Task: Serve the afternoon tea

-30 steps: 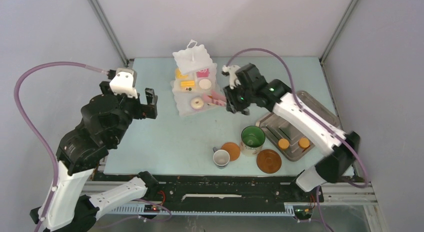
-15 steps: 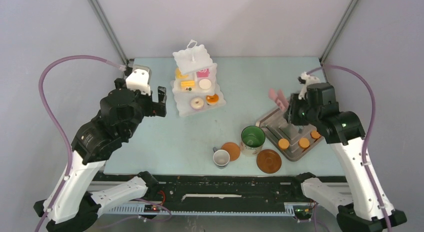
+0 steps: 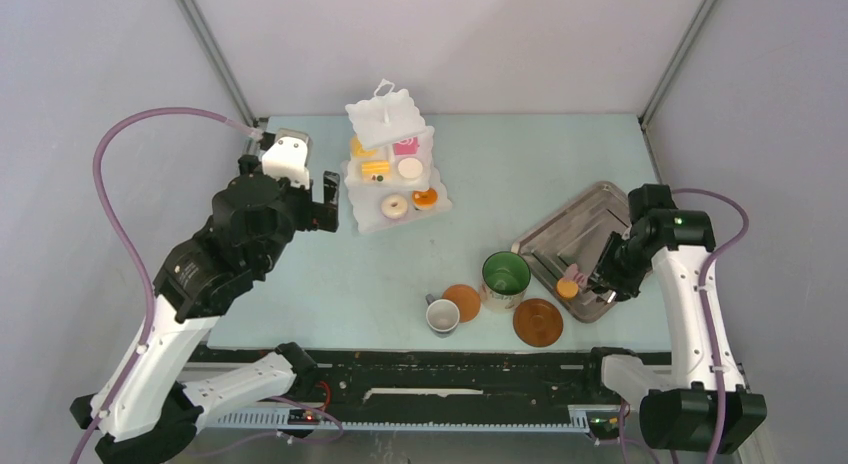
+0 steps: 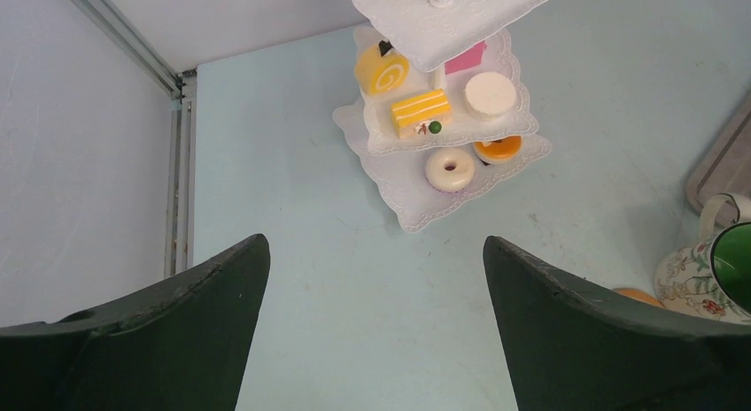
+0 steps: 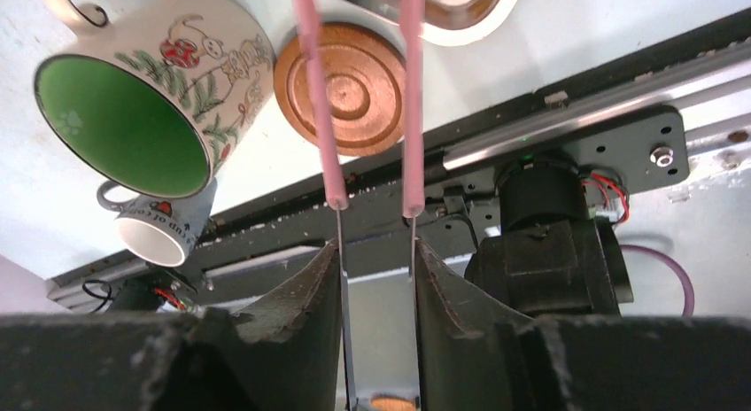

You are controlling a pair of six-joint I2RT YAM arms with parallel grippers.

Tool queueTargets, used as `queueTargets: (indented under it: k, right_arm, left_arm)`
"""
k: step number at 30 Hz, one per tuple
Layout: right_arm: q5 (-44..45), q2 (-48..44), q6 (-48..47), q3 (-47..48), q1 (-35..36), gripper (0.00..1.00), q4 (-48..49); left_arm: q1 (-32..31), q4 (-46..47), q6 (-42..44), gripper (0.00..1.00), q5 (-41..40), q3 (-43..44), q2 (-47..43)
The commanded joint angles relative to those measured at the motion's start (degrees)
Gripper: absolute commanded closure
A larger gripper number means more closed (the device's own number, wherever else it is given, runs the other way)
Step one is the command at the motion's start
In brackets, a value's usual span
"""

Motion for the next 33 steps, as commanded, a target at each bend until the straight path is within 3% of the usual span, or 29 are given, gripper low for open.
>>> queueTargets:
  k: [1, 7, 16, 25, 33]
  right_arm:
    - [-3.18, 2.9, 1.56, 0.96, -0.36, 0.65, -2.82]
    - [-0.91, 4.58, 3.87, 0.97, 0.67, 0.59, 0.07]
    - [1.31, 9.08, 5.44, 0.99, 3.44, 0.59, 2.68]
    - [7.04, 13.29, 10.06, 1.01, 11.38, 0.57, 3.26]
    - [10.87, 15.41, 11.57, 1.02, 12.55, 0.6, 3.13]
  left_arm:
    - [-0.2, 2.12, 1.3, 0.02, -0.57, -0.52, -0.65]
    - [-0.18, 1.86, 1.54, 0.02, -0.94, -0.17, -0.74]
    - [-0.13, 1.86, 2.27, 0.02, -2.07, -0.72, -1.24]
    - [-0.14, 1.53, 2.41, 0.02, -3.06, -1.09, -1.82]
    - [0.21, 1.79, 3.91, 0.02, -3.29, -1.72, -2.03]
